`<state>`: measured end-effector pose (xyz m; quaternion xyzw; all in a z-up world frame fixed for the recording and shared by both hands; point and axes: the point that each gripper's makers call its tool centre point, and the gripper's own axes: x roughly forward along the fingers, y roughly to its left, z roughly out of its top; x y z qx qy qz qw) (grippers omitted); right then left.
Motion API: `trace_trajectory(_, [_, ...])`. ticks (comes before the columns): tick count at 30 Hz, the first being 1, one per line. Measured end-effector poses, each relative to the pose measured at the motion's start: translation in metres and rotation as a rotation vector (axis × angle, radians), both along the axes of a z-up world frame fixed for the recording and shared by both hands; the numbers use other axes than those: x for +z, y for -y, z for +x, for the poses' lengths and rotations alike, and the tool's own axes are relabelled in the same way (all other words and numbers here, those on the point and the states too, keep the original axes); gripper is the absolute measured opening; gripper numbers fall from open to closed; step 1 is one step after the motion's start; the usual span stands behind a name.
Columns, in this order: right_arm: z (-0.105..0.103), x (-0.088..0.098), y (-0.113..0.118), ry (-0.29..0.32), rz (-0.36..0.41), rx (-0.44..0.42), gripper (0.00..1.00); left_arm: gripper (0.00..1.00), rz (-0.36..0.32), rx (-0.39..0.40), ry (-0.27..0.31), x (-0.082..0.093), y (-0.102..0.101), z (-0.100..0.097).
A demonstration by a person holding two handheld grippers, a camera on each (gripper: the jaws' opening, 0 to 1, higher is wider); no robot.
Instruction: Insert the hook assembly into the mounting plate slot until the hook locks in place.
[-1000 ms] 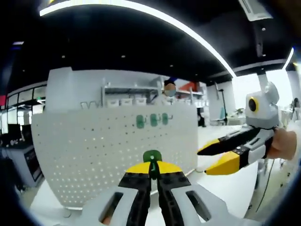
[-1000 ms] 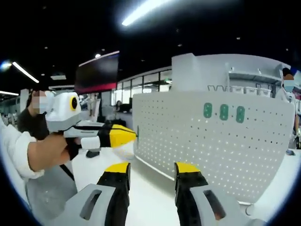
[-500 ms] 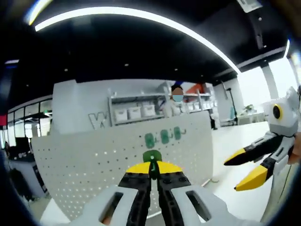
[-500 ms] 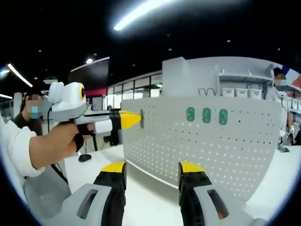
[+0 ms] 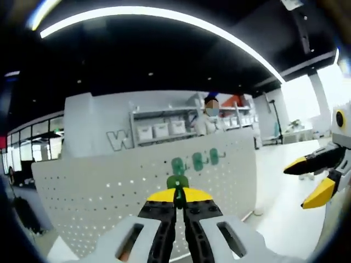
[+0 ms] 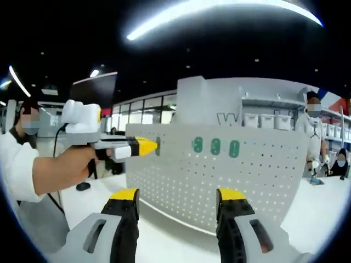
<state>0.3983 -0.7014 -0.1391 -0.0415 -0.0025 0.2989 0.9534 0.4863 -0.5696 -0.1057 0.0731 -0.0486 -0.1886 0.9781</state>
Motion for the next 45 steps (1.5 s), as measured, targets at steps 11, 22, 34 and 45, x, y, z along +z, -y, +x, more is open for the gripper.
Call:
trace_trajectory(11, [0.007,-0.001,0.020,0.005,0.028,-0.014,0.80,0.03,0.013,0.039,0.000,0.008,-0.002,0.033])
trace_trajectory(22, [0.011,-0.008,0.024,-0.013,0.036,-0.023,0.81,0.03,-0.050,0.097,0.020,0.017,-0.004,0.063])
trace_trajectory(34, [0.012,-0.010,0.026,-0.020,0.050,-0.017,0.81,0.03,-0.058,0.137,0.030,0.019,-0.005,0.092])
trace_trajectory(45, [0.017,-0.011,0.030,-0.024,0.054,-0.021,0.80,0.03,-0.031,0.150,0.014,0.012,-0.008,0.101])
